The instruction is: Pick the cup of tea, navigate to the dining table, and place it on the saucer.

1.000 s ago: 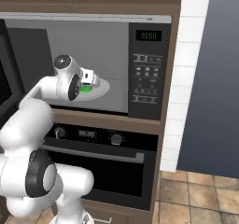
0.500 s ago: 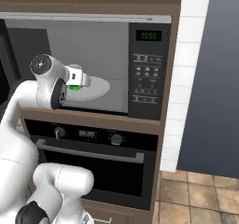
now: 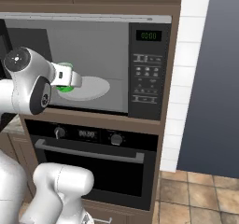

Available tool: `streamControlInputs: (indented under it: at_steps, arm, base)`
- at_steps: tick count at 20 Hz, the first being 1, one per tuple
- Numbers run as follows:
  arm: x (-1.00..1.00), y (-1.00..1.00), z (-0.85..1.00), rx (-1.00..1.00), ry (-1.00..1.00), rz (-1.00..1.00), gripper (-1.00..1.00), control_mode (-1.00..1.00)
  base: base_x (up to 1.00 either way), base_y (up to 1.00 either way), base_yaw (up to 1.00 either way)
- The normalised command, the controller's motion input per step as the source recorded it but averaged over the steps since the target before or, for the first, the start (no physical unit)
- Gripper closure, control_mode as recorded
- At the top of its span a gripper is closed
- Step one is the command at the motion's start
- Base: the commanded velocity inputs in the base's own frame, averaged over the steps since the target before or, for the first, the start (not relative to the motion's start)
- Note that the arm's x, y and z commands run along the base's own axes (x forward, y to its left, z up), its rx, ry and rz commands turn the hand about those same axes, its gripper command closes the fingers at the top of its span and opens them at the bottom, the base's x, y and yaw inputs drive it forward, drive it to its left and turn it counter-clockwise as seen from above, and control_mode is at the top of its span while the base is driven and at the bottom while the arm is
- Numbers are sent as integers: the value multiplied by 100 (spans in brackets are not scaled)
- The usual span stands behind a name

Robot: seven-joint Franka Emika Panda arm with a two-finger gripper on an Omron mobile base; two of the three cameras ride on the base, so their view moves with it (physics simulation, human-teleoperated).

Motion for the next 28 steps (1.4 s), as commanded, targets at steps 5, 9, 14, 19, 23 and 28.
streamControlInputs:
  at_steps: [5, 9, 14, 19, 23, 28]
  arm:
    - [-25, 0, 4, 0, 0, 0, 100, -100]
    - [0, 0, 0, 0, 0, 0, 100, -100]
    - [0, 0, 0, 0, 0, 0, 100, -100]
    - [0, 0, 0, 0, 0, 0, 100, 100]
    - [0, 0, 0, 0, 0, 0, 100, 100]
    - [0, 0, 0, 0, 0, 0, 100, 100]
  base:
    - [0, 0, 0]
    - [0, 0, 0]
    - [0, 0, 0]
    - [-63, -18, -4]
    - [-100, -59, -16]
    - [-100, -87, -10]
